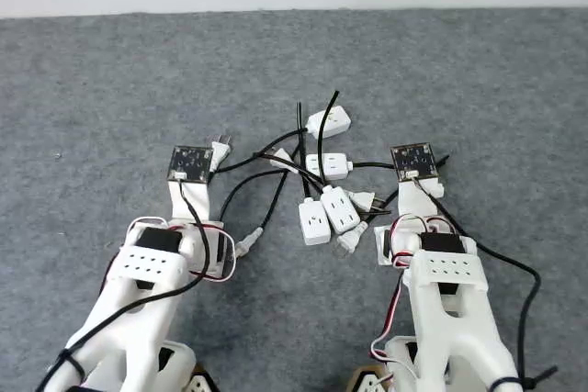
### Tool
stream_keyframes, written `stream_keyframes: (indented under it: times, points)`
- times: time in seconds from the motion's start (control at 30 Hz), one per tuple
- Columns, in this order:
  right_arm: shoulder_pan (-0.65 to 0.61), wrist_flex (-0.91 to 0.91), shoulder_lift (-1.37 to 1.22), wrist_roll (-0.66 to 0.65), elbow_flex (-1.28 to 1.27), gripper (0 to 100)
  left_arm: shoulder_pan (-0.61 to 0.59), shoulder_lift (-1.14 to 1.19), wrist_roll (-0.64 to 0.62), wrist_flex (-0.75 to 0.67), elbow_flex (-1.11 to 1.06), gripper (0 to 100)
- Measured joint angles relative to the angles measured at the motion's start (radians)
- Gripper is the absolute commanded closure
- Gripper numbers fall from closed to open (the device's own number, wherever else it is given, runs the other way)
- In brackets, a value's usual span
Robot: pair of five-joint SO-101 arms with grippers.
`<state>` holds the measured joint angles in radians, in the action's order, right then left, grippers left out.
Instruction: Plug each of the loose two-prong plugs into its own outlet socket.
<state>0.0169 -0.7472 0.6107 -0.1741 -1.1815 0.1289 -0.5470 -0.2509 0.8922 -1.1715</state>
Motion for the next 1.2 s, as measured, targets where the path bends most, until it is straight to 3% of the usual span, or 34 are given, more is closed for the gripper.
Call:
stream_keyframes:
  times: [0.33, 0.67, 0.73, 0.9, 1.07, 1.2]
  points:
    - [0.0, 0.0, 0.0, 0.0, 0.0, 99.0, 0.124, -0.054, 0.0, 0.0, -0.002, 98]
    - [0.0, 0.0, 0.0, 0.0, 0.0, 99.0, 0.132, -0.302, 0.034, 0.0, -0.081, 98]
    - [0.0, 0.0, 0.0, 0.0, 0.0, 99.0, 0.132, -0.334, 0.038, 0.002, -0.084, 95]
    - [0.0, -0.092, 0.0, 0.008, 0.04, 99.0, 0.04, -0.345, 0.04, 0.026, -0.086, 79]
    - [-0.086, -0.328, 0.011, 0.14, 0.222, 99.0, -0.043, -0.31, 0.017, 0.026, -0.086, 78]
    - [-0.256, -0.433, 0.0, 0.198, 0.342, 98.9, -0.1, -0.276, 0.012, 0.026, -0.086, 78]
